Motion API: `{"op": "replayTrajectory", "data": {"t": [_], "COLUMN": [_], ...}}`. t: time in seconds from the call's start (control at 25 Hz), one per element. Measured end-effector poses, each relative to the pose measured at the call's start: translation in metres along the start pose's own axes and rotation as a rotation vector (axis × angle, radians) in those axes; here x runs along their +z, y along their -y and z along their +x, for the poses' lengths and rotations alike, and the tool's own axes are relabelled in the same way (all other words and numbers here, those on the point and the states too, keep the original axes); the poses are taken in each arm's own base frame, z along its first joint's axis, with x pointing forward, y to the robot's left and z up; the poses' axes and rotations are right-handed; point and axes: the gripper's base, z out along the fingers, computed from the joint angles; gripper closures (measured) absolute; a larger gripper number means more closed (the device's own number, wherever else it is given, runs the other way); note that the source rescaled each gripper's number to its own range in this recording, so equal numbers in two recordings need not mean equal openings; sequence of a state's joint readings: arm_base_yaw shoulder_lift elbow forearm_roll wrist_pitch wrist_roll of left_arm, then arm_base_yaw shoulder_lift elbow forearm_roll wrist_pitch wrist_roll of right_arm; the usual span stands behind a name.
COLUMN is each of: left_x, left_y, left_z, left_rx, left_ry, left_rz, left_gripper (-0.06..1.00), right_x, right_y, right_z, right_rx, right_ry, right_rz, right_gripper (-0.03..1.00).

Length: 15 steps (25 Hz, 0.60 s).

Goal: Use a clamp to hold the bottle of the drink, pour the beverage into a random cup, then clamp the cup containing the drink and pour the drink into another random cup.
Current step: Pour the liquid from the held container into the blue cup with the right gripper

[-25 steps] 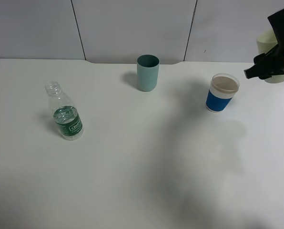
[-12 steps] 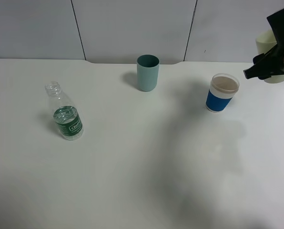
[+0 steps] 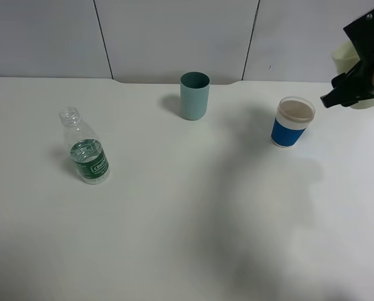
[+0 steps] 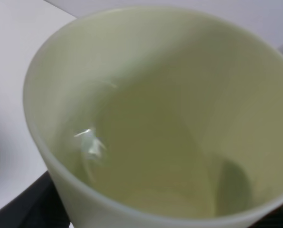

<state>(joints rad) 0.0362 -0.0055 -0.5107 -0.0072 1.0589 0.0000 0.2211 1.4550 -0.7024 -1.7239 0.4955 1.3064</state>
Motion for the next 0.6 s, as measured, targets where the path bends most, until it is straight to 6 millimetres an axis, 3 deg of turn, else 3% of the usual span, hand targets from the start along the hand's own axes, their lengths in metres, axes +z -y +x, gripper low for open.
{"op": "replayTrajectory", "data": {"t": [0.6], "left_x": [0.0000], "left_y": [0.0000], "left_z": [0.0000], "left_rx": [0.000], "left_ry": [0.000], "left_rz": [0.000], "left_gripper": [-0.06], "right_x": [-0.0014], "right_y": [-0.0028], "right_z": [-0.0017], "right_rx": [-0.211], "right_ry": [0.007], "right_rz": [-0.004], "right_gripper": [0.94]}}
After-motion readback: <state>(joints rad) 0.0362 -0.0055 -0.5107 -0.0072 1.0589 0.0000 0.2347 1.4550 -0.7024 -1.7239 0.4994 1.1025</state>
